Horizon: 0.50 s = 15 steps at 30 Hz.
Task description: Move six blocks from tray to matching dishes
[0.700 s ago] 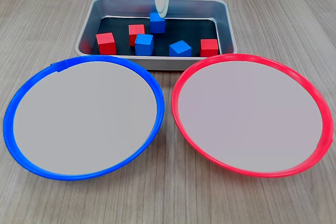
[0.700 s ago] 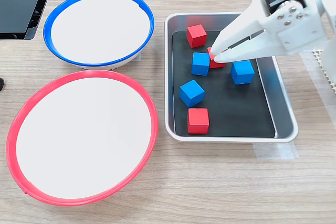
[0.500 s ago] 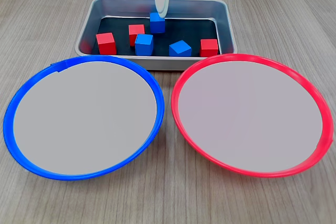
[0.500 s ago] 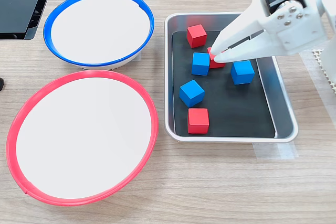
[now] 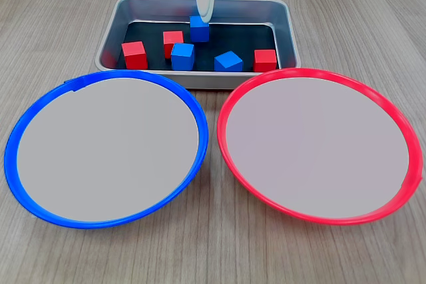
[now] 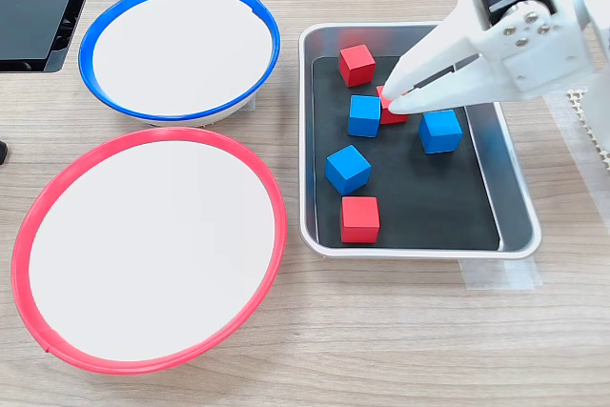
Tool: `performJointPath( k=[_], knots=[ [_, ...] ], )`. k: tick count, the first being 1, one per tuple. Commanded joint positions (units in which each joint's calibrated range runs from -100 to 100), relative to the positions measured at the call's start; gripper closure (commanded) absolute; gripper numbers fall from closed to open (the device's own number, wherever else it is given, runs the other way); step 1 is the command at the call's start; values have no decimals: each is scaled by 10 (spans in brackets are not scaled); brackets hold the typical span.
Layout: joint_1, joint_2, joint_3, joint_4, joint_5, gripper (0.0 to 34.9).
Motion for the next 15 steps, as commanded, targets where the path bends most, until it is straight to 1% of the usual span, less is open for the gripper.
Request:
performJointPath(
  k=[1,10,11,12,14,15],
  knots=[
    [6,-3,0,1,-1,346],
    [6,14,-4,0,-2,346],
    [2,56,-23,0,-16,346],
    [-15,110,-48,-15,-26,346],
    [-36,223,-134,-7,-41,346],
    [-45,288,-181,-1,-43,341]
  ],
)
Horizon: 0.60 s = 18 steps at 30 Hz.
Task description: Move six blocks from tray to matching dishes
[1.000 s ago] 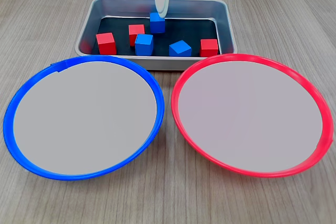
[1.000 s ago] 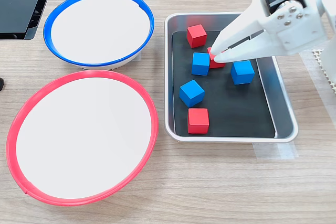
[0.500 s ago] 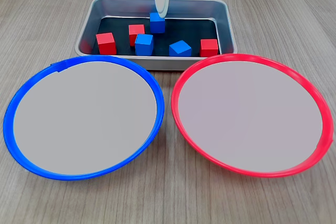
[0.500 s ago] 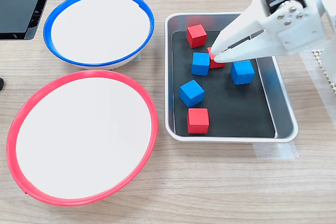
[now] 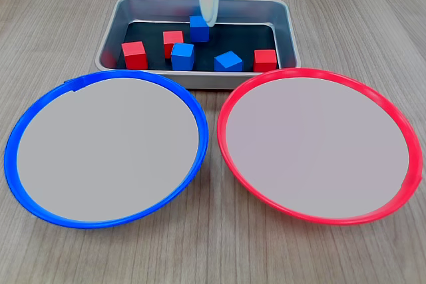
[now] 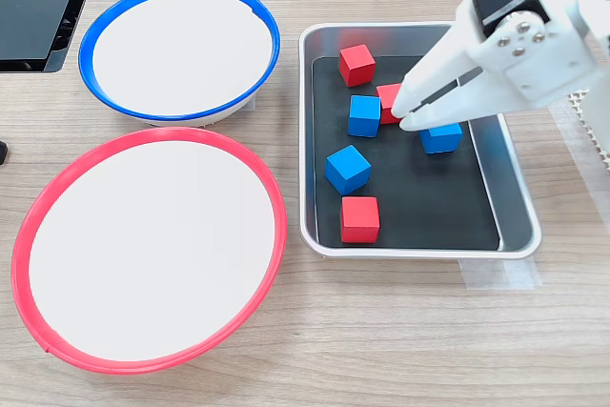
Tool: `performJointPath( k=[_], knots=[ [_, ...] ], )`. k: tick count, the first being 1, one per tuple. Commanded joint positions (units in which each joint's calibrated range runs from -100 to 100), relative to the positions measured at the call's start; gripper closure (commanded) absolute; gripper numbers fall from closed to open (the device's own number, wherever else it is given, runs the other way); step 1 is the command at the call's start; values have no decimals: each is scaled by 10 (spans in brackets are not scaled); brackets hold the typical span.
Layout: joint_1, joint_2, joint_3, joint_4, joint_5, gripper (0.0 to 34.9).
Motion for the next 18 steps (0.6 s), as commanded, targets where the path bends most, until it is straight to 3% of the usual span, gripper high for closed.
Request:
performJointPath(
  k=[1,3,6,8,11,16,18],
  knots=[
    [-31,235,-178,6,-21,323],
    [-54,340,-256,21,-23,243],
    [-92,473,-367,63,-21,165],
    [-110,537,-420,81,-21,130],
    [-137,617,-484,100,-16,116],
    [-170,715,-548,115,-6,141],
    [-175,761,-570,122,4,169]
  ],
)
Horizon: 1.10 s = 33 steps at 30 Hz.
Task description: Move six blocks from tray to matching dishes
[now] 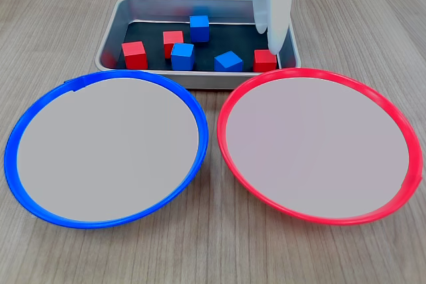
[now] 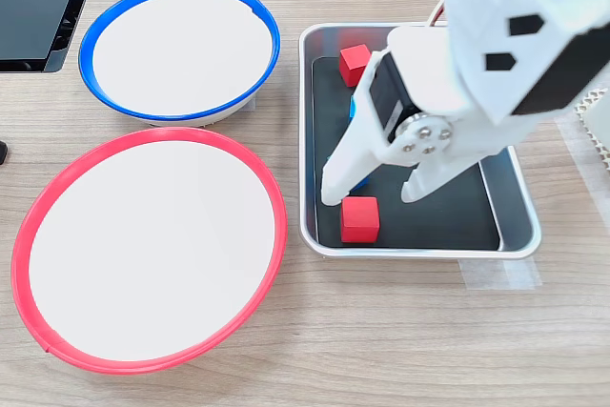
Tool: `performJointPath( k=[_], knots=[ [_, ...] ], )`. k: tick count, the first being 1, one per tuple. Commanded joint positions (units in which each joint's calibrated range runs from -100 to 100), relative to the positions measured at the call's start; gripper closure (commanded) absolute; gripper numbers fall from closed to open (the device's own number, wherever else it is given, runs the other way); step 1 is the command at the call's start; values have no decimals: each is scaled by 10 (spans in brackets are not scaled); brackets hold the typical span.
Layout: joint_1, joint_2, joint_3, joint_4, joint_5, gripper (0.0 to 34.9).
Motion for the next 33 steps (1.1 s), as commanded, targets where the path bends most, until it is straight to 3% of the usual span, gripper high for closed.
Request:
performJointPath(
  k=[1,8,9,11,15,17,20,23,29,32,33],
  knots=[
    [-8,52,-42,11,13,176],
    [2,139,-91,3,16,211],
    [2,146,-97,4,17,226],
    [2,159,-108,7,21,337],
    [8,152,-149,68,43,348],
    [25,135,-225,145,48,348],
    [38,129,-351,199,50,348],
    [32,204,-504,148,42,348],
    [16,354,-588,35,52,340],
    [13,390,-598,10,66,246],
    [13,397,-602,7,71,186]
  ],
)
